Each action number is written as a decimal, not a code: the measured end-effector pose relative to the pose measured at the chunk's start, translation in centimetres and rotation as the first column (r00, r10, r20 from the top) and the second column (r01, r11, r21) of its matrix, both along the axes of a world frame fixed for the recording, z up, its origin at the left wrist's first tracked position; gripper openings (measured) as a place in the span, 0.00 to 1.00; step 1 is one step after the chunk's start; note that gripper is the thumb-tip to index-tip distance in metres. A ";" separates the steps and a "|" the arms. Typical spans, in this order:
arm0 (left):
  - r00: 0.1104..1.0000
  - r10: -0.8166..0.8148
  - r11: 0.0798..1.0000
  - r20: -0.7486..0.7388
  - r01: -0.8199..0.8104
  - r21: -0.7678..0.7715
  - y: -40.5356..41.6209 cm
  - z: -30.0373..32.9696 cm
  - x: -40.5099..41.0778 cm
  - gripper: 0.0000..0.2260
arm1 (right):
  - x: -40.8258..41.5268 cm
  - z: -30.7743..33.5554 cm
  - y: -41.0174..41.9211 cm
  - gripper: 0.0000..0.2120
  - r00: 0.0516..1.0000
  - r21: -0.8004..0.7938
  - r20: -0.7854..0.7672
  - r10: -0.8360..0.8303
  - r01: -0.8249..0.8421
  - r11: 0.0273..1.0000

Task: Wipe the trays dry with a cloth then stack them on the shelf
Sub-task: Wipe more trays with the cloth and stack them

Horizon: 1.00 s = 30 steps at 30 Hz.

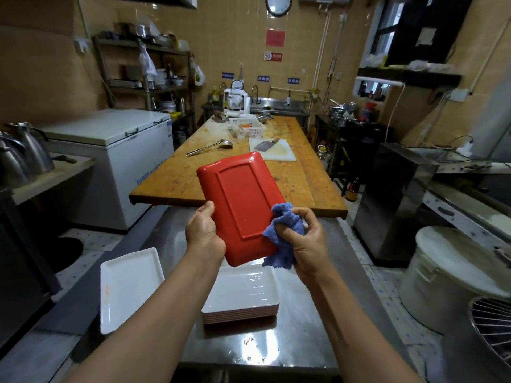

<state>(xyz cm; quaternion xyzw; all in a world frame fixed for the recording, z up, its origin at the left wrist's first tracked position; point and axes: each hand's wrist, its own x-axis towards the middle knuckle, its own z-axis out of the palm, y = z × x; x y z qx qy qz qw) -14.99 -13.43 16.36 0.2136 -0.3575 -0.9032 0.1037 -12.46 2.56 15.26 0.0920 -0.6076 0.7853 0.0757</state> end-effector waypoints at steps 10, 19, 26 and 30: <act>0.993 -0.119 0.577 -0.021 0.052 -0.815 -6.7 3.3 0.9 0.37 | -2.1 0.0 4.2 0.16 0.945 -0.071 0.121 0.303 -0.296 0.953; 0.796 -0.590 0.545 0.134 0.516 -0.661 -8.5 5.3 1.4 0.18 | -3.3 2.6 4.2 0.15 0.900 -0.001 0.075 0.430 -0.432 0.902; 0.916 -0.393 0.757 0.085 0.375 -0.535 -7.2 4.0 1.7 0.10 | -3.7 3.0 1.6 0.13 0.975 0.530 -0.197 0.103 0.017 0.848; 0.927 -0.349 0.806 0.133 0.370 -0.462 -6.5 3.6 1.5 0.10 | -2.8 1.5 1.3 0.12 0.937 0.640 -0.343 0.070 0.179 0.747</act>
